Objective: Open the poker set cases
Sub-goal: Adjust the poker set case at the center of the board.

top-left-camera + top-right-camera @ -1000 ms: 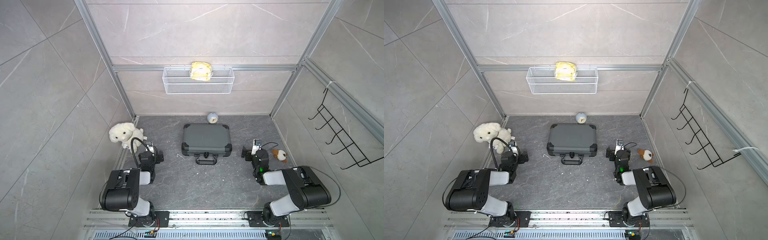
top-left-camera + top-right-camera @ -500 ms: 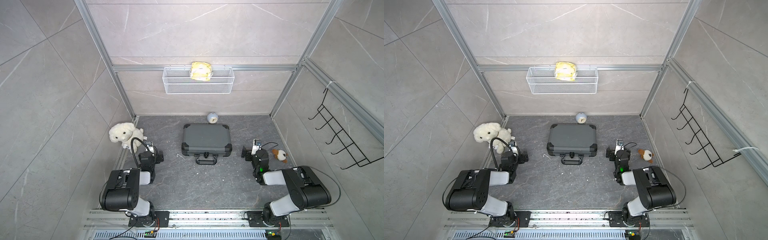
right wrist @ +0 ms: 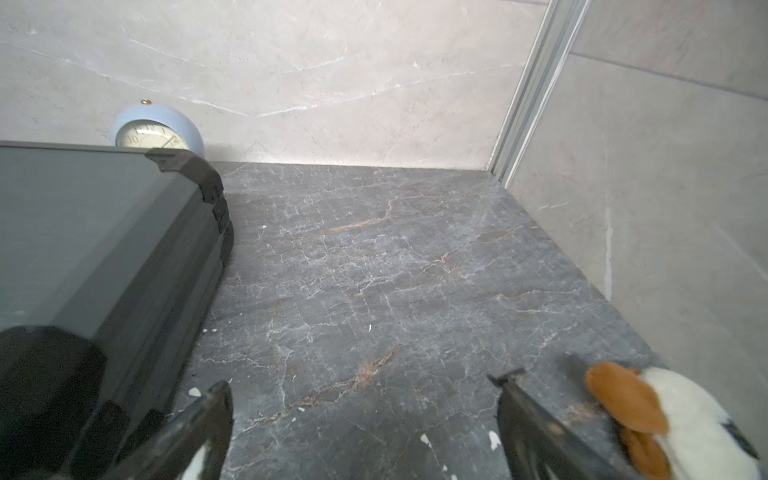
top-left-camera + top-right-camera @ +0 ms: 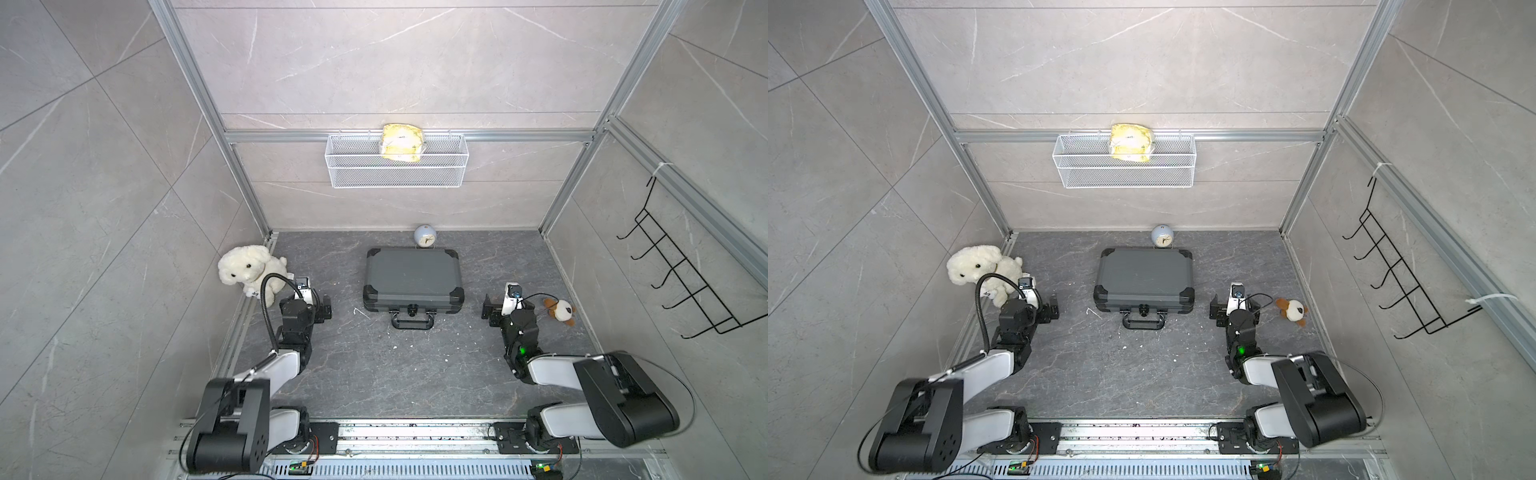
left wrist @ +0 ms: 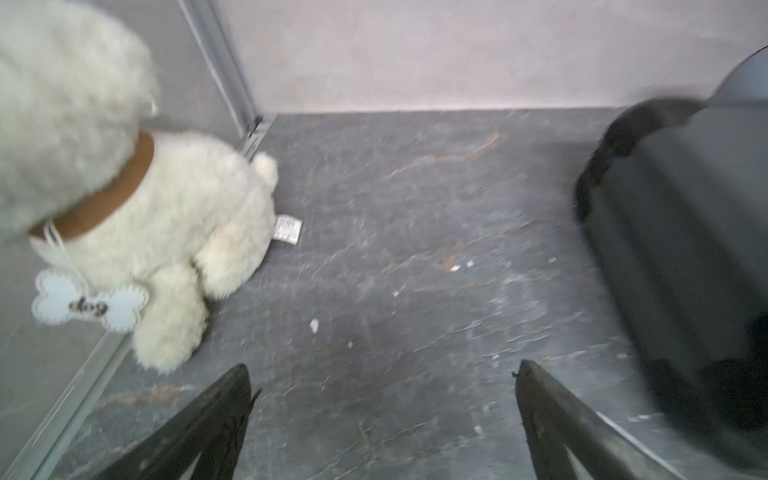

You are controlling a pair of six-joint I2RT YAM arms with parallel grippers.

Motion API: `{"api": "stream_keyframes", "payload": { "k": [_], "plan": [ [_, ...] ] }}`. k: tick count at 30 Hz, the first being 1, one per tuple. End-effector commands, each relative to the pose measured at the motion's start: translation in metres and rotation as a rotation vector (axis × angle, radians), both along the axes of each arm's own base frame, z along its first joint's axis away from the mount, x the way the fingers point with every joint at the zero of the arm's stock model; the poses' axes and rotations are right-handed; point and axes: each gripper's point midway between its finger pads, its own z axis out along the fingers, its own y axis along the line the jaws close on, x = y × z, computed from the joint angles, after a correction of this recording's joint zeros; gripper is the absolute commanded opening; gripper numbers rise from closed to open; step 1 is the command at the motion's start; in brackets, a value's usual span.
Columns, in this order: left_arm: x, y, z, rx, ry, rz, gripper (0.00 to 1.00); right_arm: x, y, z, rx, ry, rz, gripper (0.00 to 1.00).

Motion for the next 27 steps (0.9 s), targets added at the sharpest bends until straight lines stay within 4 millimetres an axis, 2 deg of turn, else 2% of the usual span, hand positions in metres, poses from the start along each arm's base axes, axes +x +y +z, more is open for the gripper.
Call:
{"api": "stream_keyframes", "payload": {
  "k": [1, 4, 5, 6, 8, 9, 10, 12, 14, 17, 20, 27],
  "plan": [
    [-0.001, -0.010, 0.031, -0.049, -0.014, -0.008, 1.00, -0.001, -0.008, 0.027, -0.013, 0.032, -0.057, 1.00],
    [-0.005, -0.020, 0.036, -0.169, 0.048, -0.016, 1.00, -0.008, -0.011, 0.036, 0.079, 0.184, -0.111, 1.00],
    [-0.008, -0.021, 0.038, -0.210, 0.070, -0.002, 1.00, -0.008, -0.019, 0.045, 0.111, 0.181, -0.178, 1.00],
    [-0.011, -0.018, 0.039, -0.260, 0.086, 0.035, 1.00, -0.014, -0.038, 0.048, 0.161, 0.183, -0.326, 1.00],
    [-0.025, 0.008, 0.034, -0.333, 0.144, 0.232, 1.00, -0.032, -0.073, 0.049, 0.247, 0.222, -0.606, 1.00],
    [-0.032, 0.020, 0.033, -0.346, 0.146, 0.315, 1.00, -0.026, -0.068, 0.050, 0.269, 0.289, -0.570, 1.00],
    [-0.037, 0.029, 0.030, -0.366, 0.150, 0.372, 1.00, -0.020, -0.057, 0.049, 0.302, 0.320, -0.517, 1.00],
    [-0.048, 0.040, 0.023, -0.440, 0.147, 0.481, 1.00, -0.010, -0.006, 0.036, 0.486, 0.368, -0.288, 1.00],
    [-0.042, 0.022, 0.021, -0.479, 0.176, 0.373, 1.00, -0.017, 0.047, 0.020, 0.642, 0.403, -0.109, 1.00],
    [-0.035, -0.009, 0.016, -0.571, 0.245, 0.235, 0.96, -0.040, 0.115, -0.011, 0.762, 0.454, 0.061, 0.96],
    [-0.028, -0.034, 0.011, -0.632, 0.296, 0.120, 0.93, -0.052, 0.161, -0.030, 0.809, 0.461, 0.167, 0.90],
    [-0.018, -0.064, 0.003, -0.691, 0.387, -0.012, 0.88, -0.057, 0.241, -0.059, 0.874, 0.414, 0.277, 0.85]
  ]
}}
